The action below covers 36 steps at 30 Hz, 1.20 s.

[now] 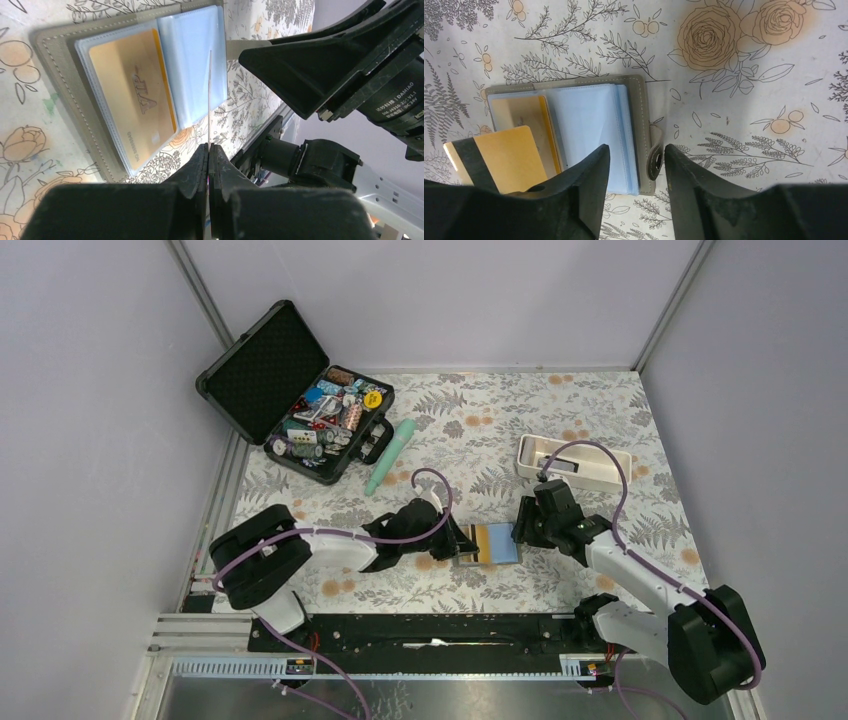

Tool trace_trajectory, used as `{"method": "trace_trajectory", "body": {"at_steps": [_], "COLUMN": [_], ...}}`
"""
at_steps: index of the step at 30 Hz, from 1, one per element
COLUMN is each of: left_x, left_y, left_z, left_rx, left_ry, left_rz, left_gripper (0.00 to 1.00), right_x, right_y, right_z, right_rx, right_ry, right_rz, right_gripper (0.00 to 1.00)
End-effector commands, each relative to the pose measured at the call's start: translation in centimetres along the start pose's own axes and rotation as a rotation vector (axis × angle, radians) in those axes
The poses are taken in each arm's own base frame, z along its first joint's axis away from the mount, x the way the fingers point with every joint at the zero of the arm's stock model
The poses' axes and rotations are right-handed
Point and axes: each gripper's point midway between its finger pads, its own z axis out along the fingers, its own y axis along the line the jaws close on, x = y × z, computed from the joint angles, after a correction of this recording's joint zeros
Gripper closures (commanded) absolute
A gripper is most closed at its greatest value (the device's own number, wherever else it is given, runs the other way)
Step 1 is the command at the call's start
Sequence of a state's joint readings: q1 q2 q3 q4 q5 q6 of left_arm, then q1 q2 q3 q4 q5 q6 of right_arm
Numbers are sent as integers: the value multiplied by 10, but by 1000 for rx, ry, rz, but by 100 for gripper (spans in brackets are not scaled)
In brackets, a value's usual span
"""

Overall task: Put the credit cards into the card holder
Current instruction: Pick up the credit card from the storage box.

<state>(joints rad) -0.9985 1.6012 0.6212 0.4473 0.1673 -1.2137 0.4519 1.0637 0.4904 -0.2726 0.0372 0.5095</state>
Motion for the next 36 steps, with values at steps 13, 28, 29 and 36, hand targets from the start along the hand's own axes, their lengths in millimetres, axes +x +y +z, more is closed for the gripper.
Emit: {"method": "trace_trajectory", "body": {"at_steps": [13, 28, 29, 36], "left_x": [-14, -14, -14, -11], "left_y": [1, -2, -2, 1], "left_z": [16, 22, 22, 29], "left_rx": [1, 31, 33, 38], "left_ry": [-83, -80, -80, -65], "left_rz": [-1, 3, 3, 1], "left_gripper": [100, 100, 100, 100], "right_x": [-1, 0, 0, 0], "right_y": [-2, -4, -4, -1], "right_z": [14, 14, 14, 13], "right_rx": [15, 24, 23, 11], "right_ry": [-13, -15, -16, -13], "right_rz": [18, 25, 26, 29], "right_gripper": [63, 77, 79, 86]}}
